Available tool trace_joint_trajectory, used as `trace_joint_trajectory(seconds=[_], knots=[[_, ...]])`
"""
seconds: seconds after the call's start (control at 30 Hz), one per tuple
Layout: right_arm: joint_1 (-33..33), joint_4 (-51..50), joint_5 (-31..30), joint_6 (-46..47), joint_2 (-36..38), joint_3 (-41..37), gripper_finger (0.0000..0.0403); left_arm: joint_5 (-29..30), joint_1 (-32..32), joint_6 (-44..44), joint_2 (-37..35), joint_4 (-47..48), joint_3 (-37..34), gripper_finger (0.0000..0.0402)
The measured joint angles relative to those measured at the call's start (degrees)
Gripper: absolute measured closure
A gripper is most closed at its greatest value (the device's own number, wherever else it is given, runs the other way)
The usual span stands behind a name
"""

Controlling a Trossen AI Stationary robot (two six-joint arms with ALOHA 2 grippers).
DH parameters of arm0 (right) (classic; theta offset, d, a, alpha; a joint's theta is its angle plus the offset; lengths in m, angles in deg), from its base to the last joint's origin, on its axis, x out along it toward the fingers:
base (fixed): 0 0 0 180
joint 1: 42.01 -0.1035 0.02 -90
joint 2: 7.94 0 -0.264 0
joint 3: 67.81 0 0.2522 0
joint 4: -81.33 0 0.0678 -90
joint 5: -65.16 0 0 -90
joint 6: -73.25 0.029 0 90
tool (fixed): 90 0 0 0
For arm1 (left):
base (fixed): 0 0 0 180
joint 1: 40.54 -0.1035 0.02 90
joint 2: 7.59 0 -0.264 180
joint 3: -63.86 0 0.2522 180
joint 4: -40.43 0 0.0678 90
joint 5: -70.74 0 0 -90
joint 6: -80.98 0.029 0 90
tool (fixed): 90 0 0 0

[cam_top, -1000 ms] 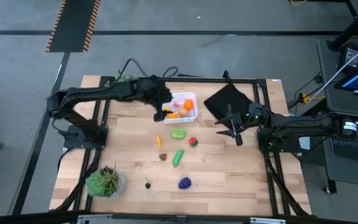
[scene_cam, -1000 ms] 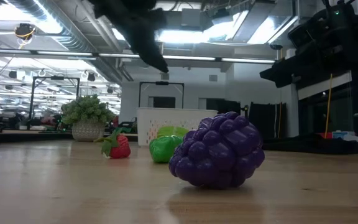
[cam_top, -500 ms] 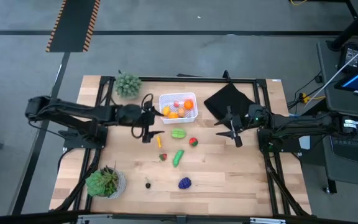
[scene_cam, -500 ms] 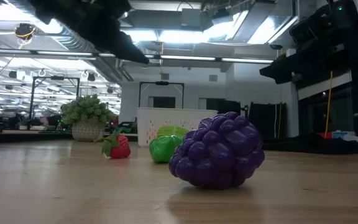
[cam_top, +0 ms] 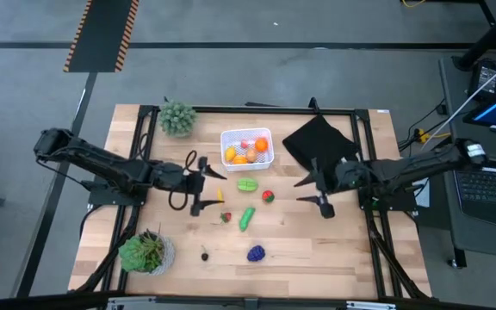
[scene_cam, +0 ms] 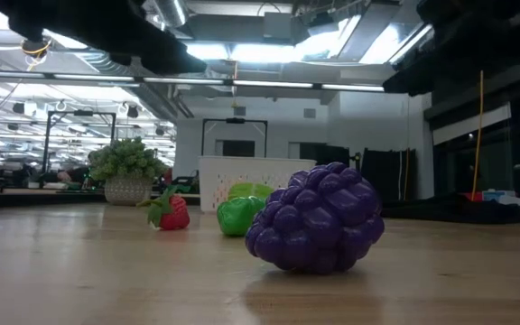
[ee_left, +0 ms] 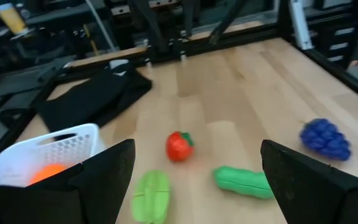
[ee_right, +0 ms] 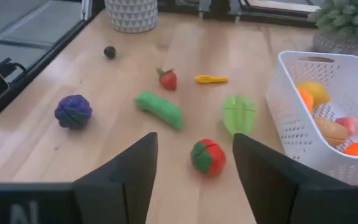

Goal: Pick and placing Produce into tupperware
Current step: Put the right strawberry into the white bin

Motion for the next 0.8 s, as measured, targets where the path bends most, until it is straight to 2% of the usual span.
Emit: trace_joint_trajectory(seconds=[0.27,0.43,0.6,0.8], knots=[[-13.9,-2.3,-15.3,9.0,-11.4,7.0,0.0191,0.0,4.3,-0.3,0.0,-2.1,-0.6,0.0062],[-17.9,-2.9,-26.7,16.3,-21.7,13.7,0.0191,0.0,6.5,-0.3,0.0,-2.0,-0.6,0.0062],[-18.5,-7.0,-28.3,24.6,-31.1,22.5,0.0191,3.6,8.2,-0.3,0.0,-1.8,-0.6,0.0062],[-18.5,-21.5,-33.6,40.9,-39.7,33.0,0.0191,6.1,8.9,-0.2,0.1,-0.2,-0.6,0.0062]])
